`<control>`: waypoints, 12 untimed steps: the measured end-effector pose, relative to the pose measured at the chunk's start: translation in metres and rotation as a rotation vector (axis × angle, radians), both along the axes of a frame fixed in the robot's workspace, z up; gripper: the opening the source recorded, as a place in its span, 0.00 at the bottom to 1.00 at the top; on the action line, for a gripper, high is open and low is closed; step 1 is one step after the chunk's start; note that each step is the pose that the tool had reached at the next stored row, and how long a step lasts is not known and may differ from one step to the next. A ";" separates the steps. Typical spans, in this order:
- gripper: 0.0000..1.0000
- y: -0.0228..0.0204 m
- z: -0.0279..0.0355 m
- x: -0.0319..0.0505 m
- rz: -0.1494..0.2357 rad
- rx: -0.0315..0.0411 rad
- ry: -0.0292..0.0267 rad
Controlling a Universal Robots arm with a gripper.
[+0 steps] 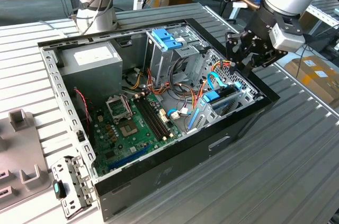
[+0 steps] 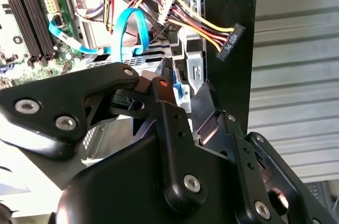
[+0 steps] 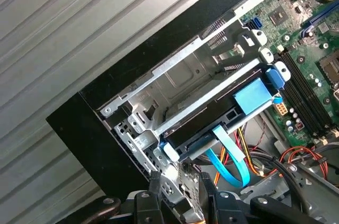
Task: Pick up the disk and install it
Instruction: 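Insert the second disk wire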
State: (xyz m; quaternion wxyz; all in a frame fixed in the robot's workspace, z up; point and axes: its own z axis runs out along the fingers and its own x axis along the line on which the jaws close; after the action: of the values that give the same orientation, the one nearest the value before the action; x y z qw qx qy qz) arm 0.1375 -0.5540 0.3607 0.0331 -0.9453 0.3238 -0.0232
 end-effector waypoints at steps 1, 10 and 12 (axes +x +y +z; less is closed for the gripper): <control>0.42 0.0002 0.0000 0.0001 -0.023 0.0000 0.0000; 0.42 0.0093 0.0000 0.0122 -0.074 -0.0004 0.0000; 0.42 0.0102 0.0000 0.0155 -0.075 -0.0008 0.0000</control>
State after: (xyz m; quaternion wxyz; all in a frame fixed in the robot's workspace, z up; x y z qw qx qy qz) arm 0.1530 -0.5438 0.3607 0.0318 -0.9324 0.3591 -0.0246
